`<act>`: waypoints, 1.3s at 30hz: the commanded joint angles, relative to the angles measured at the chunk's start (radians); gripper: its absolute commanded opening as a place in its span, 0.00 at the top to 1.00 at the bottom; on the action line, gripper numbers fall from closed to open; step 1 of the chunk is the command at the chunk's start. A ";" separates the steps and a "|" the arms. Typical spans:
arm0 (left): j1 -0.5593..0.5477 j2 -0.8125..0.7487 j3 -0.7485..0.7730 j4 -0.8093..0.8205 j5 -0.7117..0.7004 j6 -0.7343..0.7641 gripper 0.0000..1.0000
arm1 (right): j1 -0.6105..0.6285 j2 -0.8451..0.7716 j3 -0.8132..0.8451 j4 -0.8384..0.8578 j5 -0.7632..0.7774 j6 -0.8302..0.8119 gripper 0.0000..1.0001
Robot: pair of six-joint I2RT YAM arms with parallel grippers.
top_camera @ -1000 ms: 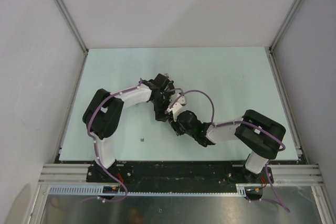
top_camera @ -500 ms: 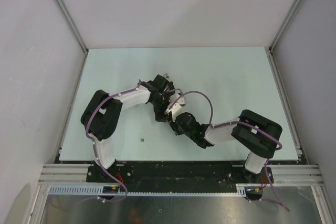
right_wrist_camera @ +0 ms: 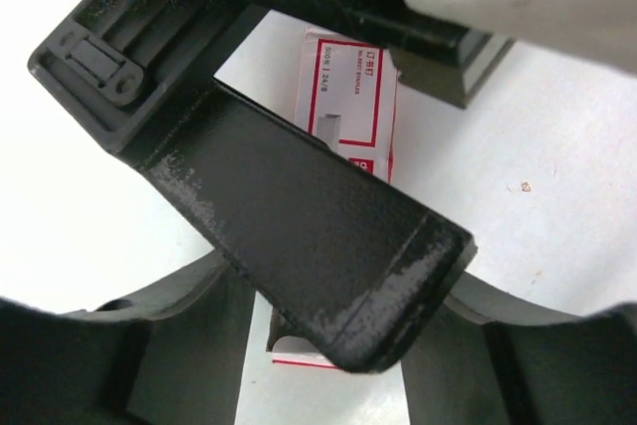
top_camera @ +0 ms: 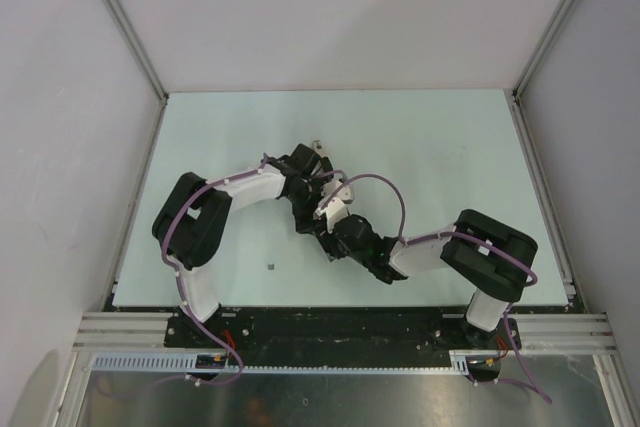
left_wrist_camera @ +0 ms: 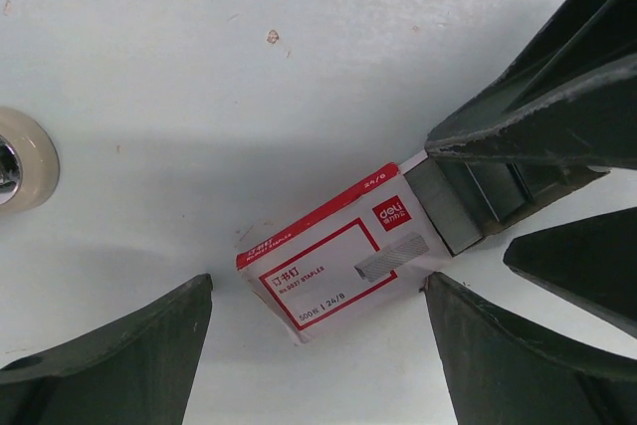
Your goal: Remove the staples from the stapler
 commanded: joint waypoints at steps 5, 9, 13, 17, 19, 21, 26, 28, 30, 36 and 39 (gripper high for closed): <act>-0.009 0.023 -0.026 -0.147 0.021 0.051 0.07 | -0.064 -0.149 -0.074 -0.092 0.022 0.103 0.34; -0.001 0.012 -0.035 -0.151 0.027 0.036 0.07 | -0.080 -0.312 -0.128 -0.139 0.005 0.149 0.32; 0.005 0.013 -0.032 -0.155 0.035 0.025 0.07 | -0.104 -0.432 -0.184 -0.191 -0.027 0.213 0.39; 0.007 0.021 -0.022 -0.157 0.047 0.014 0.07 | -0.108 -0.475 -0.239 -0.216 -0.060 0.282 0.58; 0.012 0.031 -0.014 -0.157 0.052 0.007 0.07 | -0.109 -0.488 -0.285 -0.195 -0.090 0.323 0.70; 0.022 0.039 -0.007 -0.157 0.067 0.000 0.08 | -0.110 -0.494 -0.327 -0.151 -0.126 0.362 0.76; 0.037 0.050 0.002 -0.161 0.080 -0.007 0.09 | -0.129 -0.449 -0.364 -0.046 -0.210 0.406 0.89; 0.039 0.048 0.002 -0.161 0.080 -0.009 0.10 | -0.137 -0.418 -0.360 -0.014 -0.241 0.403 0.94; 0.039 0.046 0.002 -0.163 0.079 -0.014 0.10 | -0.141 -0.390 -0.355 0.019 -0.277 0.396 0.97; 0.041 0.041 -0.006 -0.163 0.081 -0.025 0.12 | -0.145 -0.292 -0.324 0.094 -0.344 0.384 1.00; 0.040 0.036 -0.013 -0.163 0.088 -0.028 0.12 | -0.146 -0.242 -0.299 0.122 -0.360 0.385 1.00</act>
